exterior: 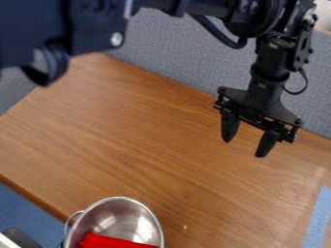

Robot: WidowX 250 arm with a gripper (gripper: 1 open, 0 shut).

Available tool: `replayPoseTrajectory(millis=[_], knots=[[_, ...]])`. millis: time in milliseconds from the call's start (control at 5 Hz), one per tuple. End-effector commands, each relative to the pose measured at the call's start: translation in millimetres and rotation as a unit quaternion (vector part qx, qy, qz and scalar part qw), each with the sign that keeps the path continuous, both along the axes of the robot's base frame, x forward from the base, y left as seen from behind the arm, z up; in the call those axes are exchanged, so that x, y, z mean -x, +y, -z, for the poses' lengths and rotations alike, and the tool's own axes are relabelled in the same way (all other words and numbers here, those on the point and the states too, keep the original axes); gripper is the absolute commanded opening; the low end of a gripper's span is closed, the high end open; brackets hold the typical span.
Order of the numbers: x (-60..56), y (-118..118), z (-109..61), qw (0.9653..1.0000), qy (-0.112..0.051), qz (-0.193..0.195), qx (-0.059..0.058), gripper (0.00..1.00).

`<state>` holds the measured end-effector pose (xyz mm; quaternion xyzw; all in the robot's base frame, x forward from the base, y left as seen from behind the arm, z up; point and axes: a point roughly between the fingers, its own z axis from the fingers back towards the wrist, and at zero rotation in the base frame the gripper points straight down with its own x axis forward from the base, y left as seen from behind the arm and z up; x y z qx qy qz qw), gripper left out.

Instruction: Put the red object in the metal pot

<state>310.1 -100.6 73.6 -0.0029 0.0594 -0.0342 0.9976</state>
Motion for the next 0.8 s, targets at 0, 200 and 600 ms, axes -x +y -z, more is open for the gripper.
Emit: replayPoseTrajectory(millis=[0, 200, 600], knots=[[-14.8, -1.9, -32.2, 0.9993, -0.03, 0.015, 0.016, 1.0], [-11.3, 4.5, -44.9, 0.9986, -0.037, 0.036, 0.012, 1.0], [-10.1, 6.2, -8.5, 0.9751, -0.018, 0.22, 0.019, 1.0]])
